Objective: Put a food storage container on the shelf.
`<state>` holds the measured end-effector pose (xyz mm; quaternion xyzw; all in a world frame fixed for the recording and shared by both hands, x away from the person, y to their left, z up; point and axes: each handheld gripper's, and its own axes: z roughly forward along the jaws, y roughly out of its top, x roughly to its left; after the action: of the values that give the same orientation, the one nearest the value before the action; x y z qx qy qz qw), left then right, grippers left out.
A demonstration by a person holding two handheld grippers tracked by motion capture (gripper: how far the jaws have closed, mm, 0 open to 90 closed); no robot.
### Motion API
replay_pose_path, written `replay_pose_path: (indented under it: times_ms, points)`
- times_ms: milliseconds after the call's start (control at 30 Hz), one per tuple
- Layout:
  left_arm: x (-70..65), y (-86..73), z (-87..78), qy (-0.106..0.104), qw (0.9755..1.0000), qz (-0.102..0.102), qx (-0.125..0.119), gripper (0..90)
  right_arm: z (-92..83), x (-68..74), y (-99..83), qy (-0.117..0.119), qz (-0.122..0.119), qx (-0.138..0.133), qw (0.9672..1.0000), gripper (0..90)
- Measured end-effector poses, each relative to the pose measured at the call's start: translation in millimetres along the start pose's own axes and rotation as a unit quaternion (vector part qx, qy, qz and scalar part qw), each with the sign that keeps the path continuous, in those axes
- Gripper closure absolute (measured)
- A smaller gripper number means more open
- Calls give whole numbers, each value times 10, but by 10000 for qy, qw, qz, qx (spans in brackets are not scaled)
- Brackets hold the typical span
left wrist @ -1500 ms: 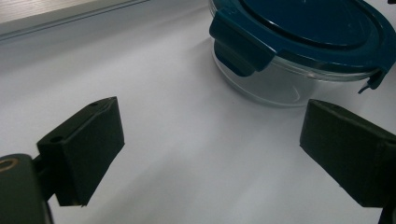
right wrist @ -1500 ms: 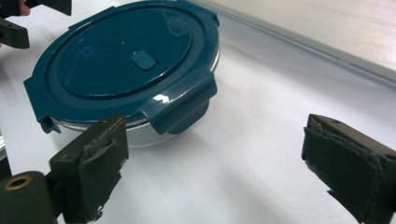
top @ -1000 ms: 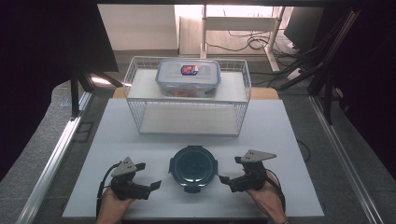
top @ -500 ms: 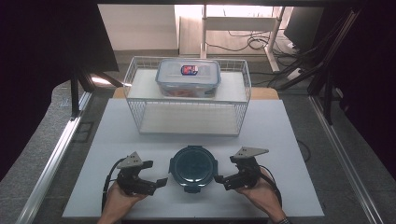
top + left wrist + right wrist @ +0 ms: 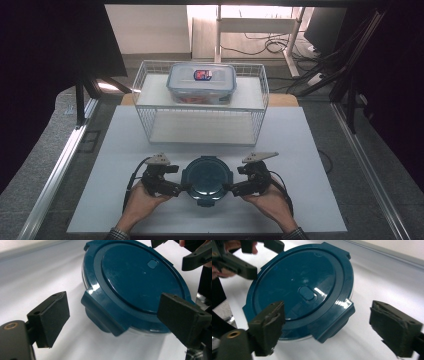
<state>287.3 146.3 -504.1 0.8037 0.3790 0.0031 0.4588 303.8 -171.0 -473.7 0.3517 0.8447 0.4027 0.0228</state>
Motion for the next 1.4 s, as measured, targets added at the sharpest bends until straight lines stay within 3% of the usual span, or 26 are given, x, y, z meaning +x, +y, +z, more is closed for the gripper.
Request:
replay_pose_path:
  times_ms: [167, 200, 267, 333, 433, 500, 633, 733, 800, 833, 900, 933, 1000, 1067, 1167, 1200, 1300, 1333, 1367, 1400]
  points:
    - [74, -17, 82, -294, 9992, -273, 80, 101, 119, -105, -3, 368, 424, 166, 9983, 197]
    - [97, -32, 98, -510, 9978, -410, 111, 112, 138, -116, -10, 428, 496, 224, 9976, 199]
    - [92, -43, 109, -710, 9960, -510, 186, 162, 169, -155, -25, 695, 757, 278, 9943, 224]
    - [86, -47, 102, -691, 9959, -552, 207, 162, 188, -181, -36, 904, 962, 358, 9906, 244]
    - [109, -57, 75, -742, 9944, -731, 193, 221, 179, -193, -39, 906, 1089, 353, 9893, 267]
    - [143, -91, 6, -843, 9910, -1030, 104, 302, 144, -224, -52, 1001, 1263, 278, 9865, 356]
    - [98, -131, -26, -853, 9902, -1095, 130, 329, 85, -218, -101, 1176, 1497, 275, 9813, 408]
    - [59, -177, -45, -882, 9891, -1172, 144, 329, 77, -199, -148, 1236, 1578, 299, 9792, 411]
    - [85, -204, -49, -990, 9862, -1322, 132, 329, 51, -207, -178, 1311, 1582, 285, 9782, 483]
    - [114, -218, -54, -1070, 9843, -1396, 126, 354, 47, -208, -186, 1338, 1626, 324, 9770, 478]
    - [131, -226, -48, -1096, 9836, -1429, 131, 346, 52, -216, -205, 1369, 1686, 354, 9755, 471]
    - [148, -246, -43, -1153, 9815, -1517, 177, 343, 73, -233, -230, 1382, 1748, 378, 9741, 458]
    - [146, -281, -55, -1117, 9813, -1553, 216, 318, 75, -247, -243, 1432, 1807, 359, 9724, 452]
    - [154, -289, -36, -1269, 9790, -1579, 233, 338, 72, -223, -239, 1375, 1755, 364, 9741, 447]
    - [153, -269, -39, -1254, 9787, -1596, 299, 374, 65, -237, -241, 1378, 1910, 389, 9711, 473]
    - [179, -277, -65, -1345, 9752, -1743, 243, 410, 58, -246, -250, 1413, 2002, 350, 9689, 494]
    - [160, -285, -109, -1374, 9755, -1710, 176, 475, 20, -242, -251, 1481, 2030, 292, 9675, 538]
    - [109, -282, -151, -1324, 9780, -1603, 156, 488, -26, -194, -248, 1452, 1920, 262, 9702, 549]
    - [109, -282, -151, -1324, 9780, -1603, 156, 496, -46, -165, -252, 1402, 1840, 229, 9726, 552]
    - [51, -301, -190, -1261, 9804, -1514, 69, 505, -68, -134, -257, 1369, 1785, 200, 9742, 555]
